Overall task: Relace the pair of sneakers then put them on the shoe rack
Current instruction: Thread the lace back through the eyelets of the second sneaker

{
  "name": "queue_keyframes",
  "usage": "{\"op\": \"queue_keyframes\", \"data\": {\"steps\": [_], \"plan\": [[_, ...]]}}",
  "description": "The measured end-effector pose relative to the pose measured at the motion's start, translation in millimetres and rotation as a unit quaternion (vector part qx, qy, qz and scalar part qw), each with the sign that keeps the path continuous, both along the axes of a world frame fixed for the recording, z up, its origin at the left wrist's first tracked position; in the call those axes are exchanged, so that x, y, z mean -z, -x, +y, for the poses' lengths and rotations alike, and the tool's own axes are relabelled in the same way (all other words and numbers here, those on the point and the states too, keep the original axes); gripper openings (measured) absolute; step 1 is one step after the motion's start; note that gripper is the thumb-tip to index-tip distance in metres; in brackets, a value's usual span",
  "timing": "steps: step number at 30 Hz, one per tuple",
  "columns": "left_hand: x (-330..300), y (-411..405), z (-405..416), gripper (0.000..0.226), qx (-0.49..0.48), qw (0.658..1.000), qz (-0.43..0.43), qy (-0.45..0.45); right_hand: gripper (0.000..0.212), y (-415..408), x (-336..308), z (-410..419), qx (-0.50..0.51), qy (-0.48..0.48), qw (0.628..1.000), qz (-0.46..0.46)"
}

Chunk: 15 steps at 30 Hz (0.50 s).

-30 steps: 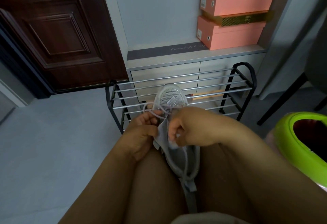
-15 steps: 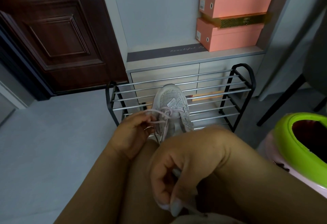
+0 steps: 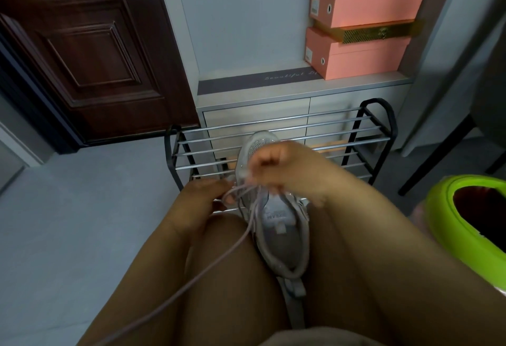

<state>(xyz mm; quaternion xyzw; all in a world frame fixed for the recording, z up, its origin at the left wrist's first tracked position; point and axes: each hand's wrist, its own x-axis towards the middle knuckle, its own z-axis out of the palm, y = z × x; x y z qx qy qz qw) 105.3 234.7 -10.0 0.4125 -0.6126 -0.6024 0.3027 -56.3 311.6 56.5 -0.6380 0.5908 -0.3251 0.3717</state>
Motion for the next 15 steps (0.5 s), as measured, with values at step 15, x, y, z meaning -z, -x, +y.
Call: {"op": "queue_keyframes", "data": {"steps": [15], "plan": [[9.1,5.9,-7.0,0.042,-0.038,0.994,-0.093,0.038,0.028,39.9,24.9,-28.1,0.211,0.005,0.897,-0.389]]}}
